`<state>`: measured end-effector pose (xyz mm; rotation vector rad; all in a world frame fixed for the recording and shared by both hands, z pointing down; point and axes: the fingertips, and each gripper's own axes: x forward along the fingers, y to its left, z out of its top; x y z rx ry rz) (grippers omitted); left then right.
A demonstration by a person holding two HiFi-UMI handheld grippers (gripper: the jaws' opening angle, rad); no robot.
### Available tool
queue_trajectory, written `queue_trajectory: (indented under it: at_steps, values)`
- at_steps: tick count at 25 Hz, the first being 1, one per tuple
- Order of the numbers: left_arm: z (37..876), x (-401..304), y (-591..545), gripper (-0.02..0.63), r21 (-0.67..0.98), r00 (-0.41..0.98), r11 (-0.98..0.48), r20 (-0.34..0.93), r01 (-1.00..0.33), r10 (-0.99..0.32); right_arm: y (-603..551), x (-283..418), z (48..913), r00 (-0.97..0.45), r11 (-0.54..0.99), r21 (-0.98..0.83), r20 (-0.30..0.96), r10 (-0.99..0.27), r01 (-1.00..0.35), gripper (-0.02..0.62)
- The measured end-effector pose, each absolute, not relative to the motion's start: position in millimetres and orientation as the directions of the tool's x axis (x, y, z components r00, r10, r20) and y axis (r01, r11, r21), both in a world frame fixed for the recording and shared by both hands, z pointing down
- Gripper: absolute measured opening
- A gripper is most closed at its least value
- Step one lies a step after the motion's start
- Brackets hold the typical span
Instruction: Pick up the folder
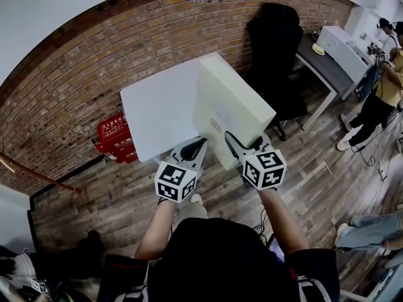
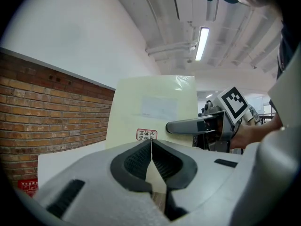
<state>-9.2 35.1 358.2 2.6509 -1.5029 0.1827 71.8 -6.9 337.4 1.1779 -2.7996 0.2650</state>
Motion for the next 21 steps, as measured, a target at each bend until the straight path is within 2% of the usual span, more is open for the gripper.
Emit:
queue_trajectory:
  at_steps: [21]
  values:
    - [362.6,-4.9,32.0,0.021,0.022,0.504,-0.507,0.152,-0.862,-0.85,-6.6,75.5,343.2,-0.709,0.699,-0.124,0.164,-0.686,-0.705,0.272]
